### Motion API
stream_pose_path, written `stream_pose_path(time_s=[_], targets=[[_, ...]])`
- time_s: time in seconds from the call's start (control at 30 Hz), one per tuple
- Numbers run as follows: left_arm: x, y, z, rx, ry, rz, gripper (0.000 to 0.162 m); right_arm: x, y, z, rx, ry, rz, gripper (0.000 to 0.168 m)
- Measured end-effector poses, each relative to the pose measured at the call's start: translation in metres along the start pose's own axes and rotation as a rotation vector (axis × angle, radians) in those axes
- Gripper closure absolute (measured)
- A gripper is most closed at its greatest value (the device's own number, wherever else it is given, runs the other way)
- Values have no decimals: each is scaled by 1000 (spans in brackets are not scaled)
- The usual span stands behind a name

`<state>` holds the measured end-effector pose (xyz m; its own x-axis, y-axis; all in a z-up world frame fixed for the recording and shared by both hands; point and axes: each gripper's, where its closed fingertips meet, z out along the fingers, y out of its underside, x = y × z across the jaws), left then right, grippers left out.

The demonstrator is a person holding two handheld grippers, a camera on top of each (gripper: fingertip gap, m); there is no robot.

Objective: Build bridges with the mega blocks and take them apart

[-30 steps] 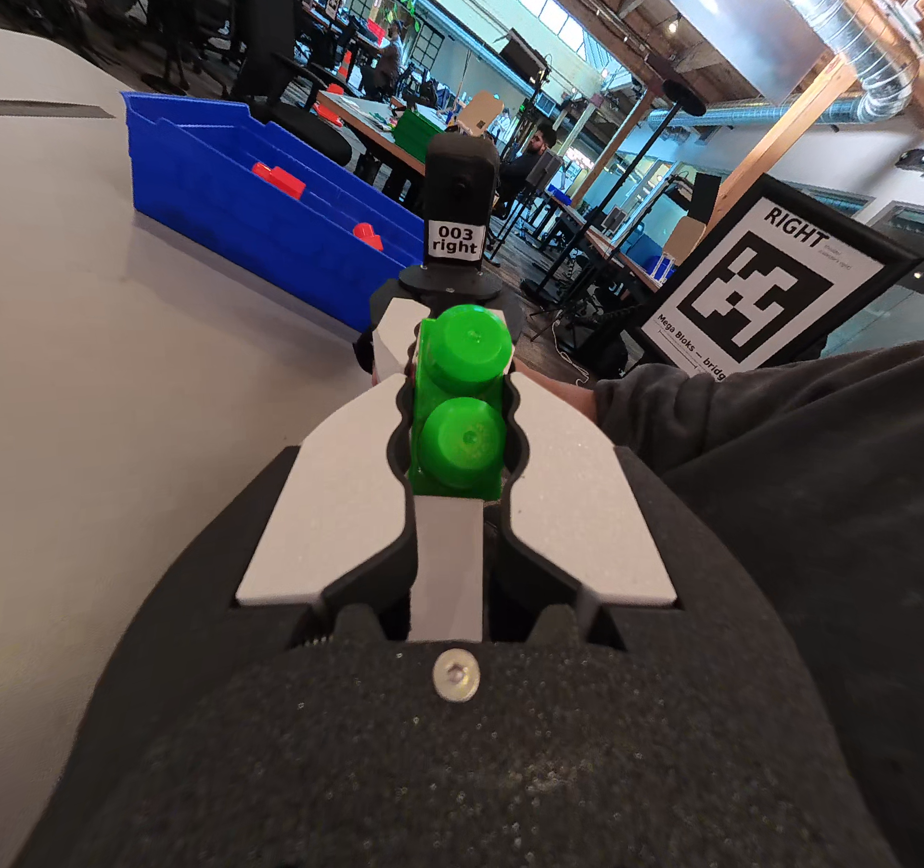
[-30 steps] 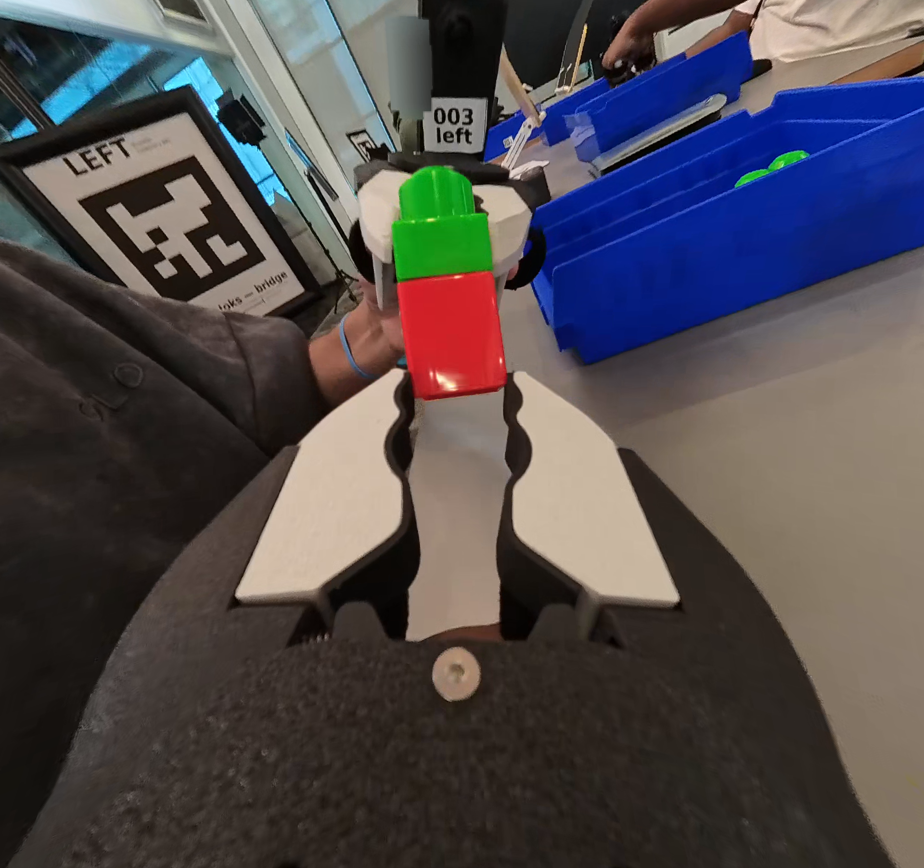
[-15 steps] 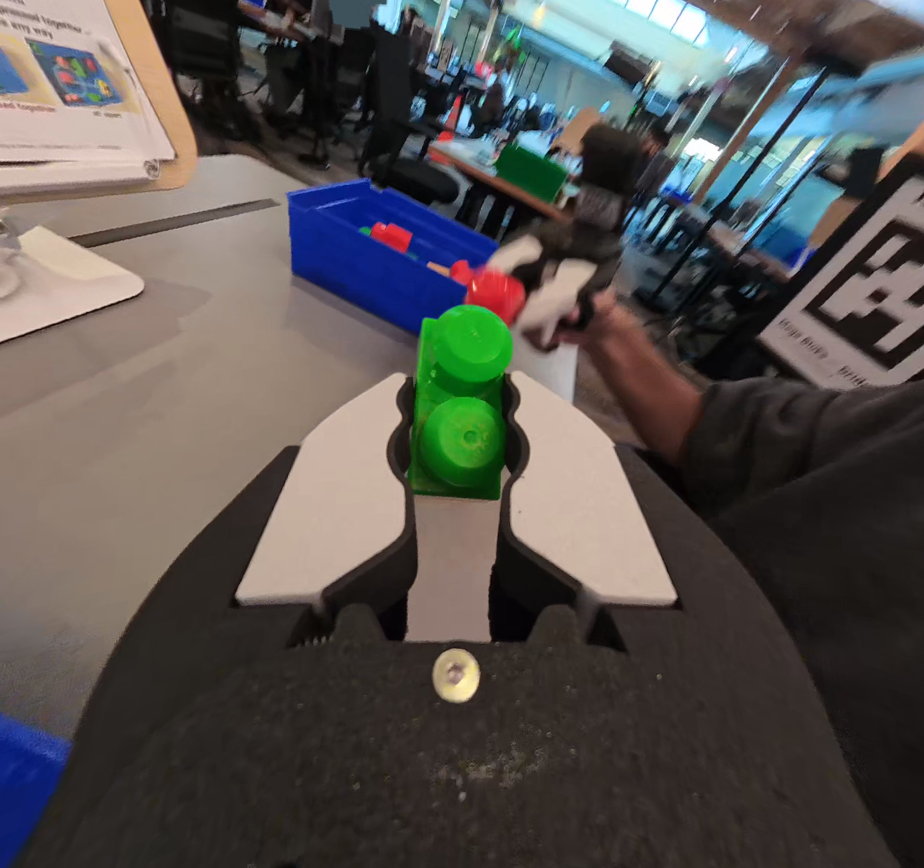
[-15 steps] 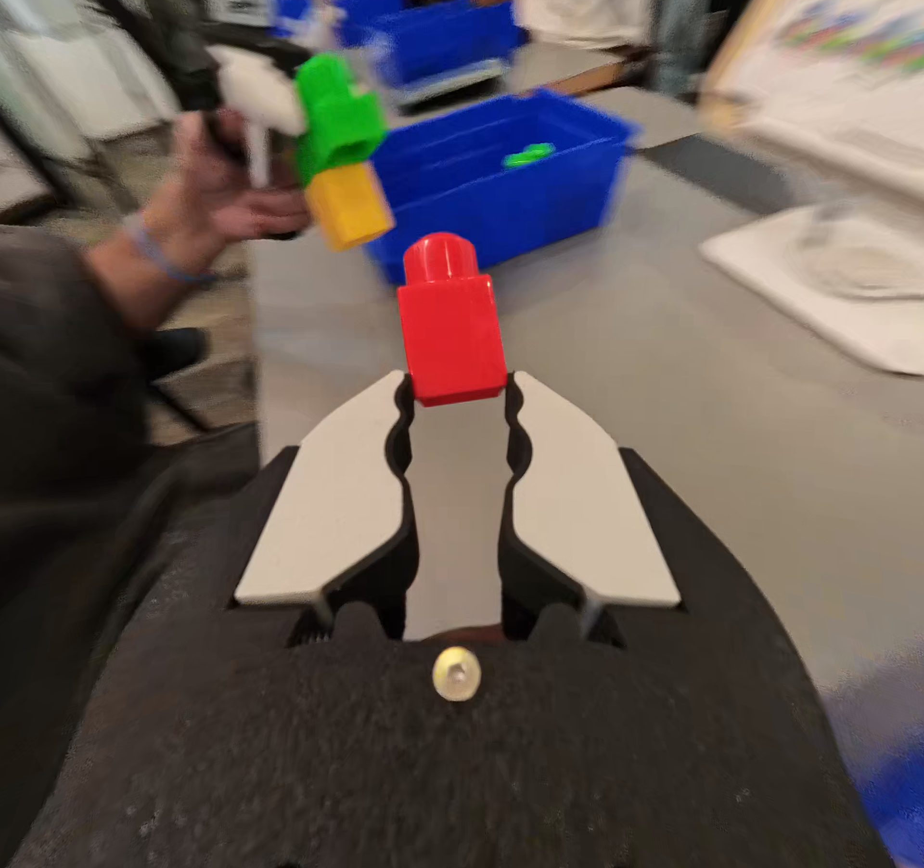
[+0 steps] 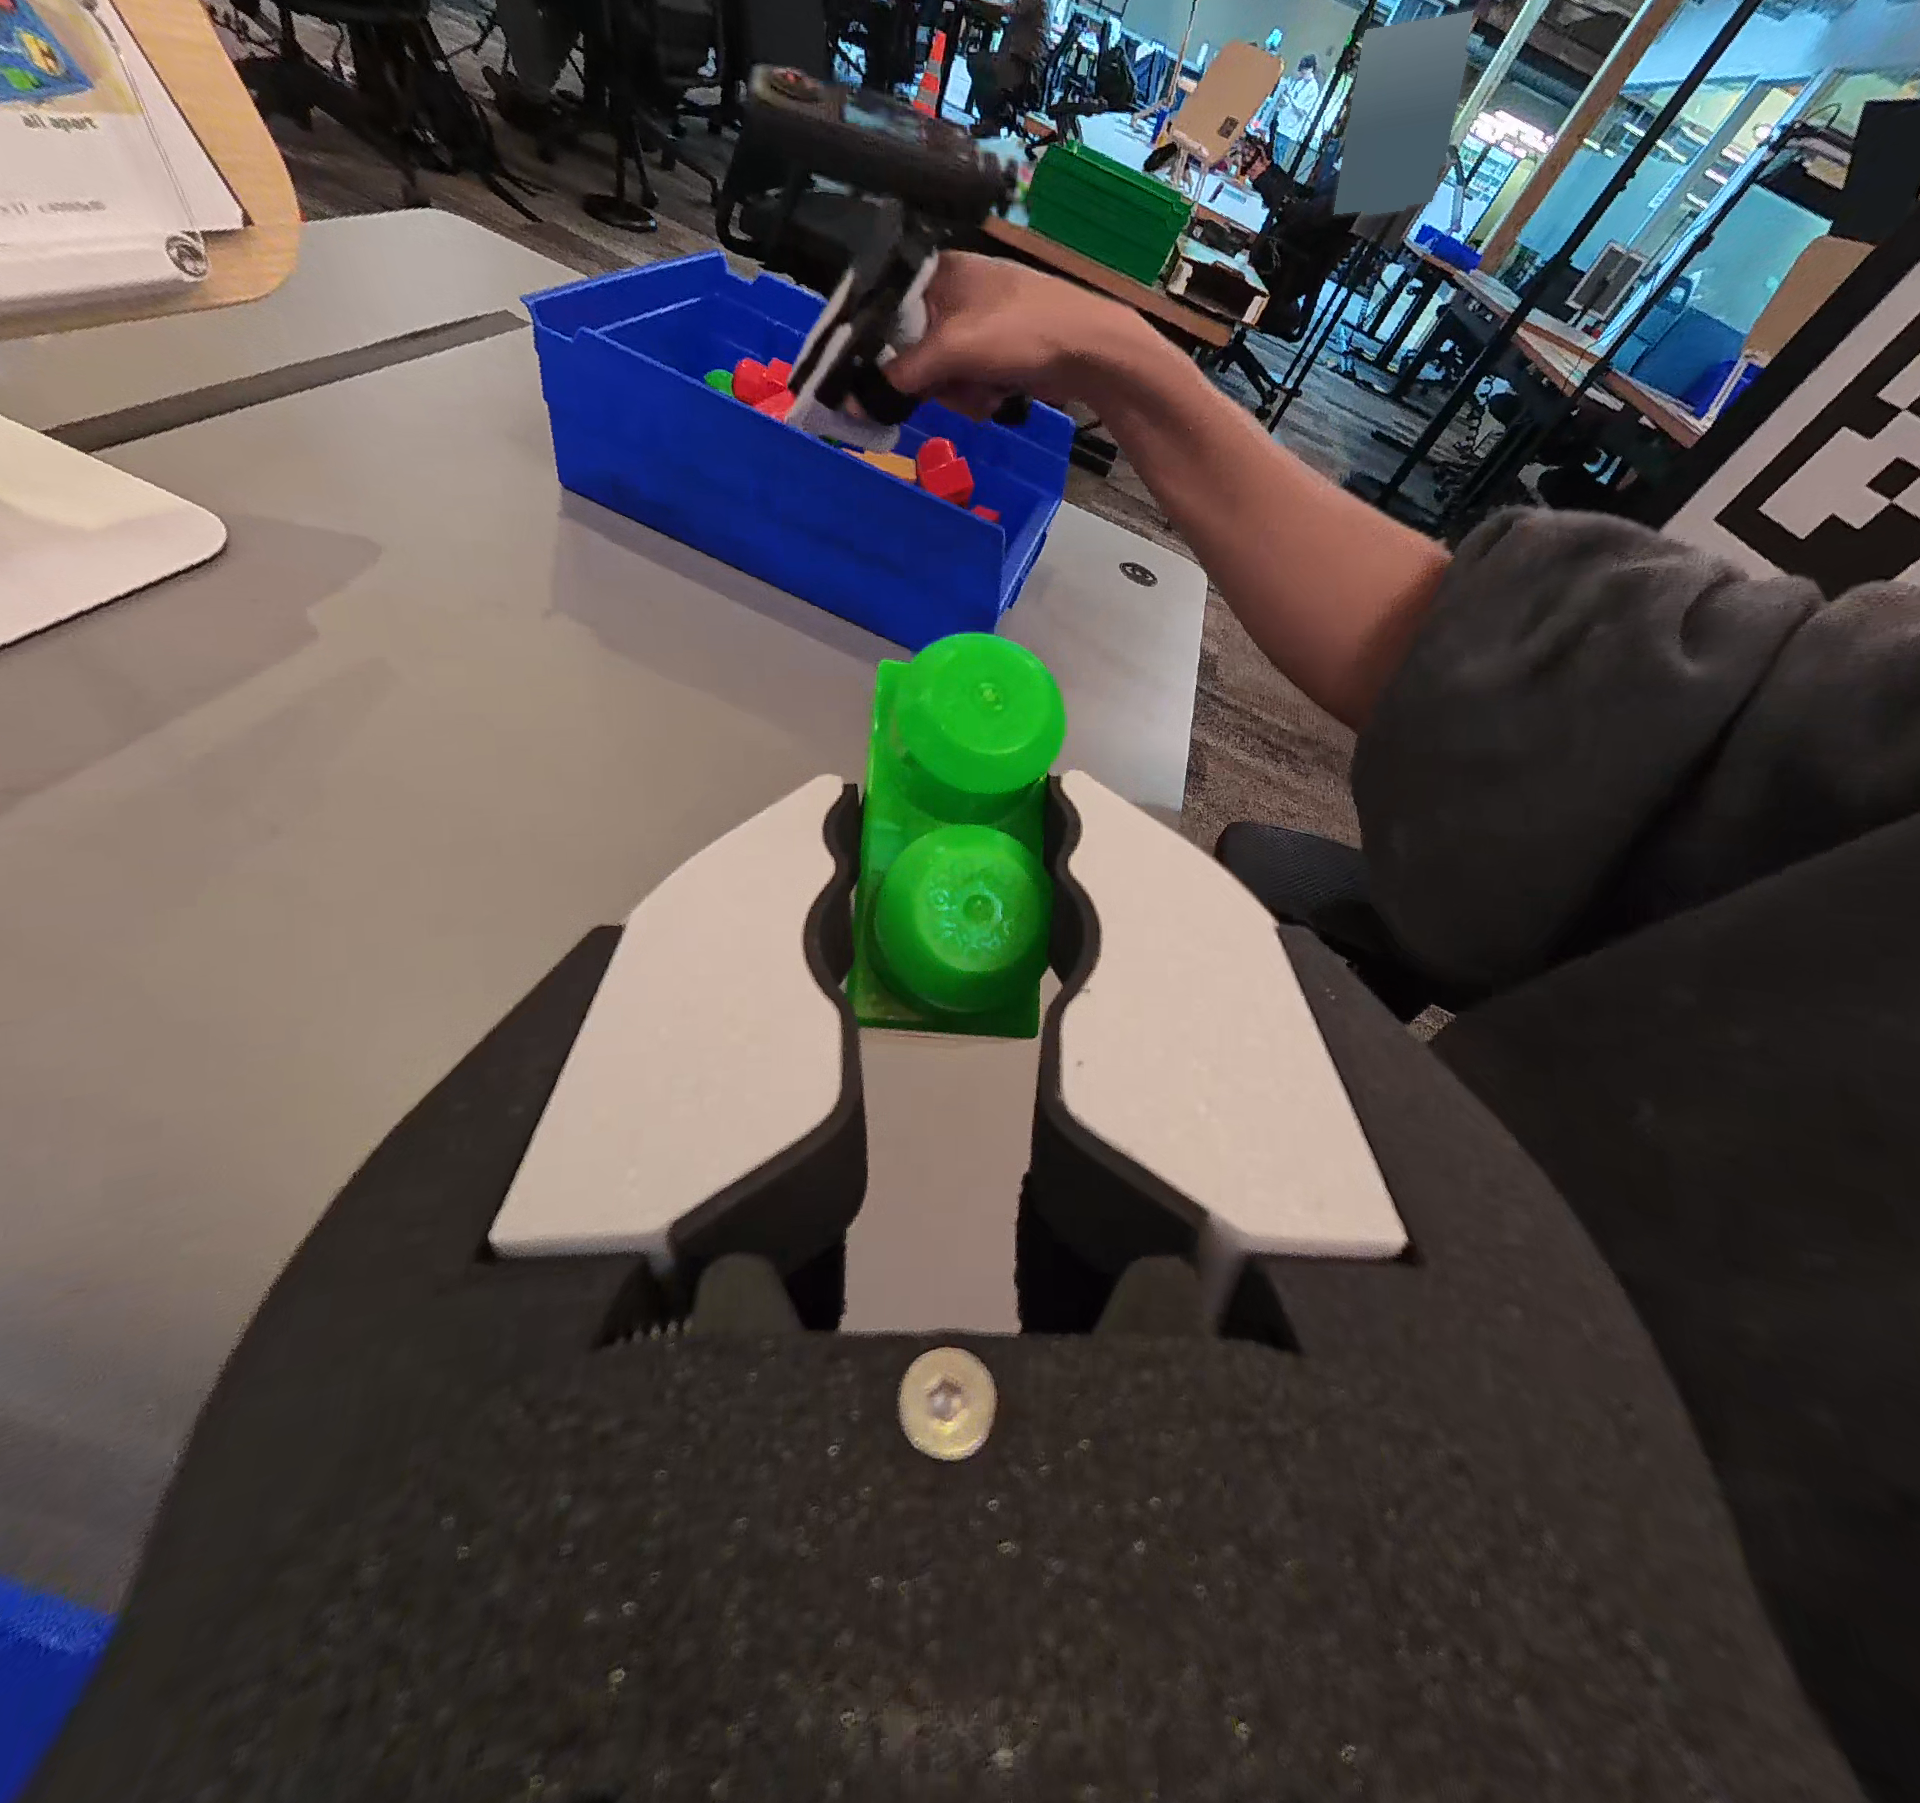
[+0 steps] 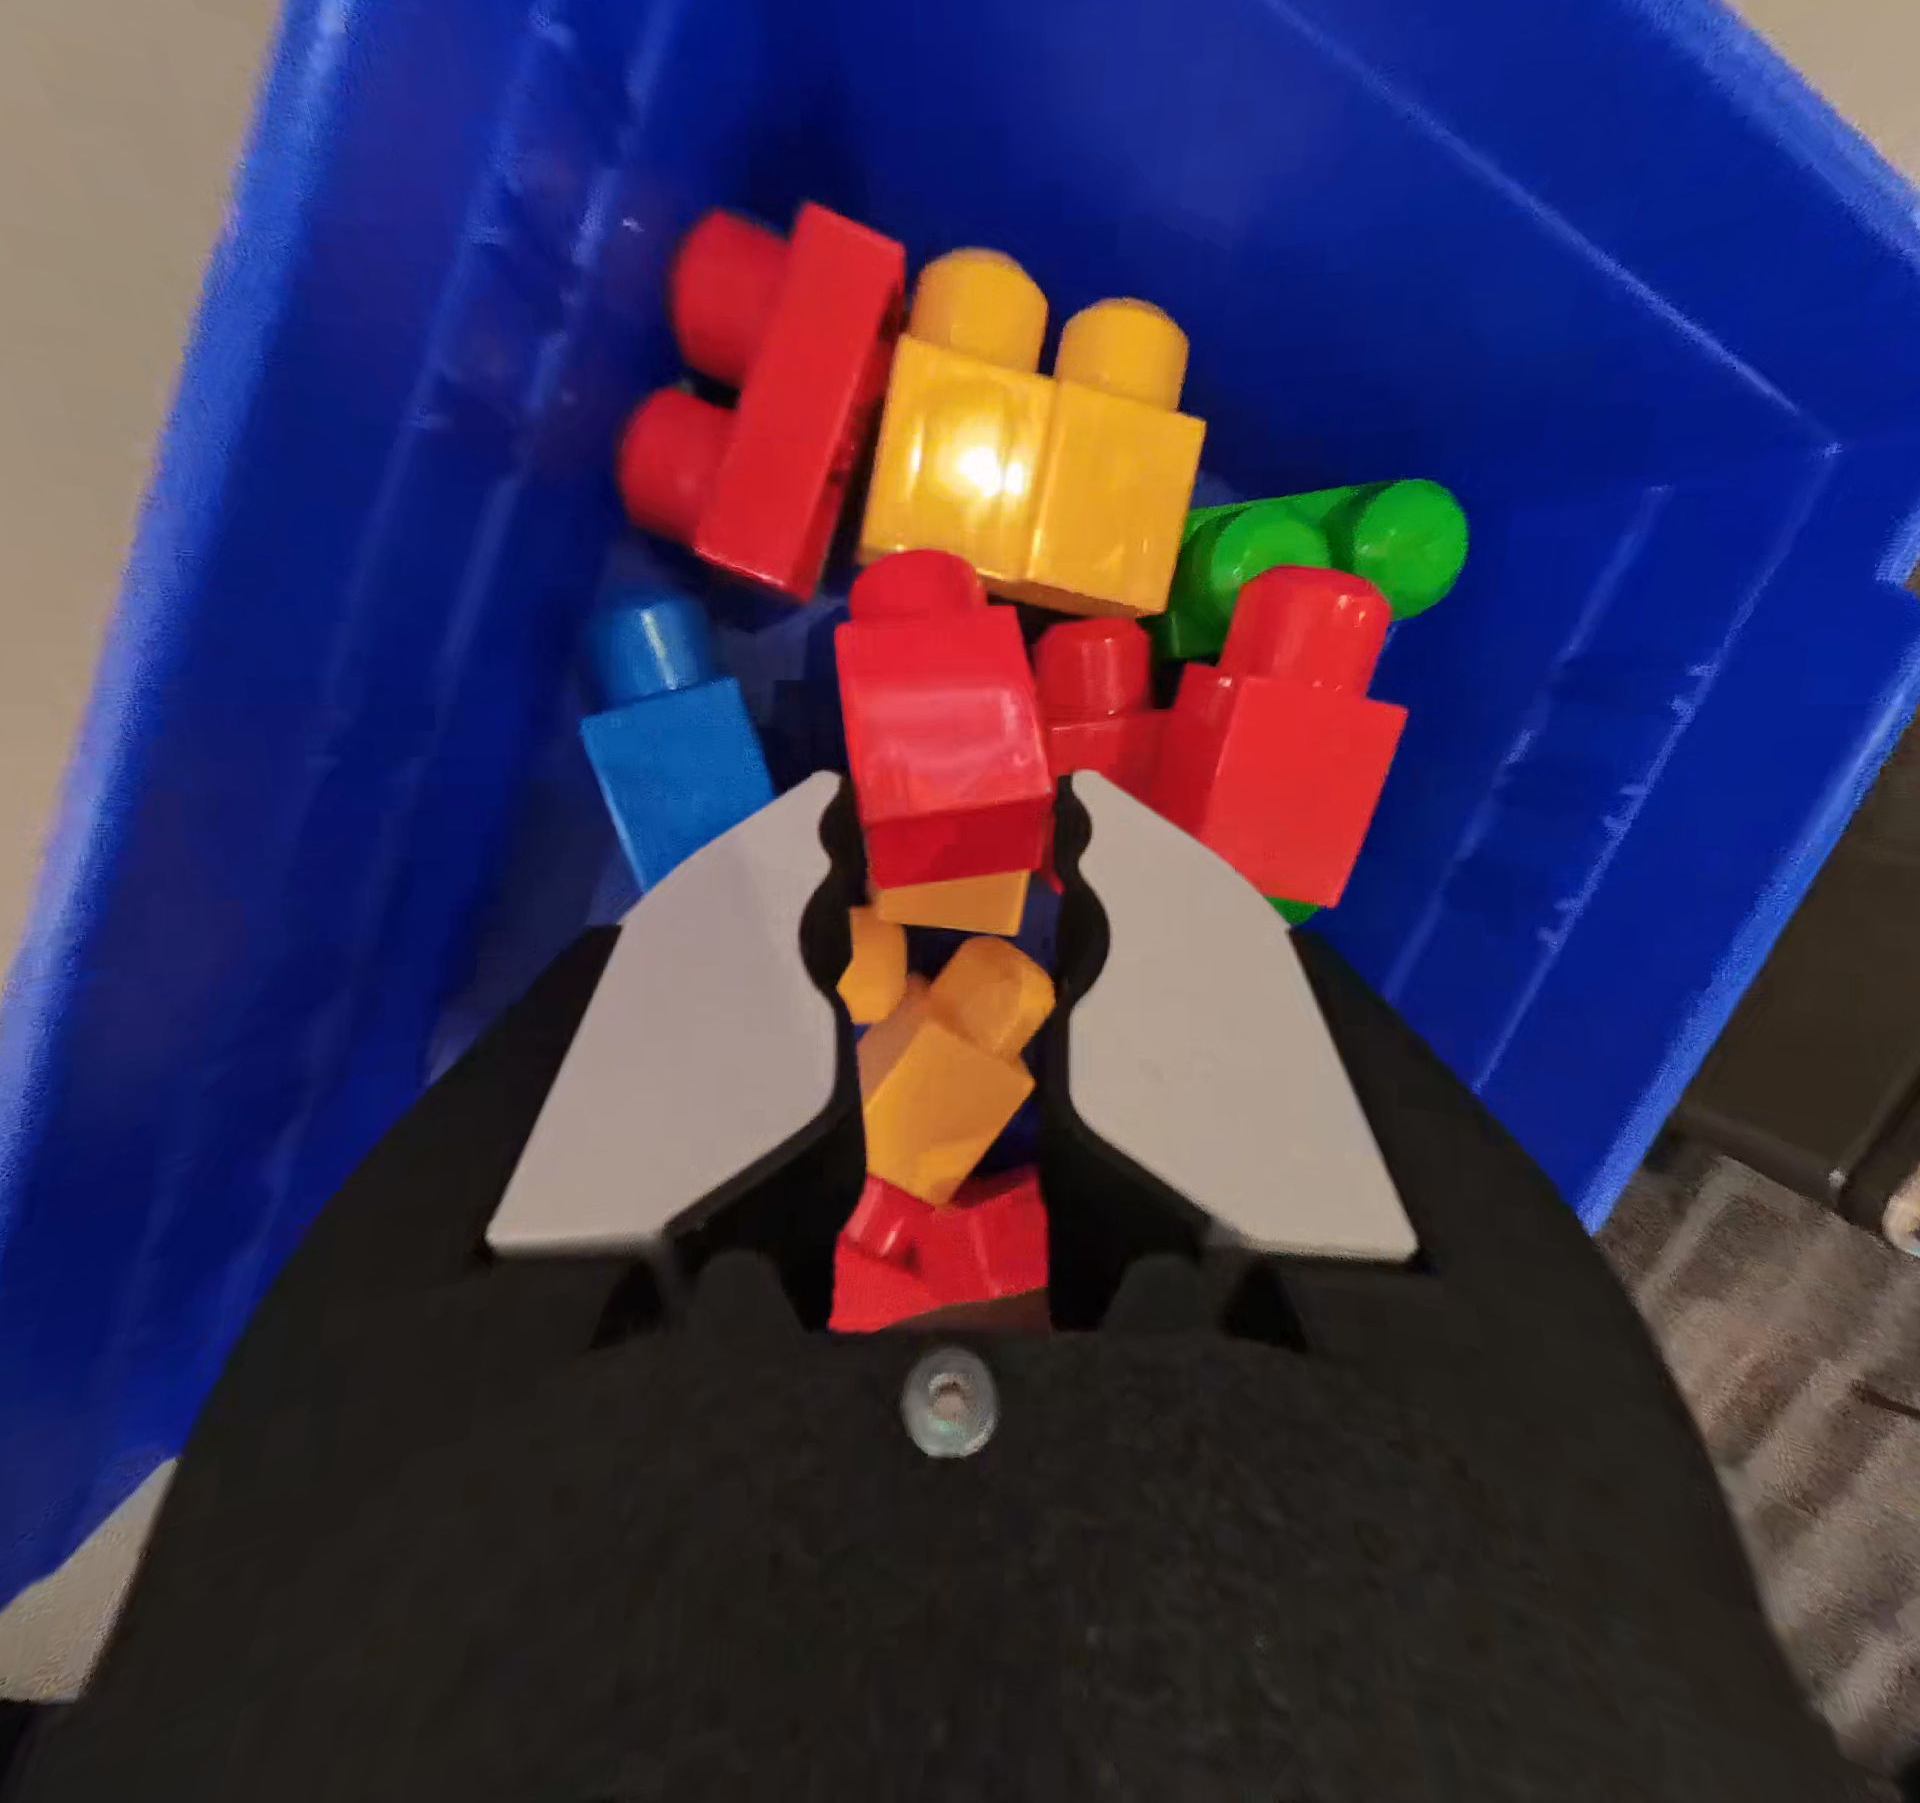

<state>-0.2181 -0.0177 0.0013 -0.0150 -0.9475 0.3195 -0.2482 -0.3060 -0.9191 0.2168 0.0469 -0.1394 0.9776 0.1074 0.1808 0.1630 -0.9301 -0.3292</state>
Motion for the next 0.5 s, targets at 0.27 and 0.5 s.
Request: stream_pose_path(time_s=[0.27,0.5], targets=[[-3,11,1,-35,-28,4,129,-54,-50,-122,556,-37,37,110],[-13,15,0,-11,-13,-62,129,-312,-6,-159,756,-901,-393,107]])
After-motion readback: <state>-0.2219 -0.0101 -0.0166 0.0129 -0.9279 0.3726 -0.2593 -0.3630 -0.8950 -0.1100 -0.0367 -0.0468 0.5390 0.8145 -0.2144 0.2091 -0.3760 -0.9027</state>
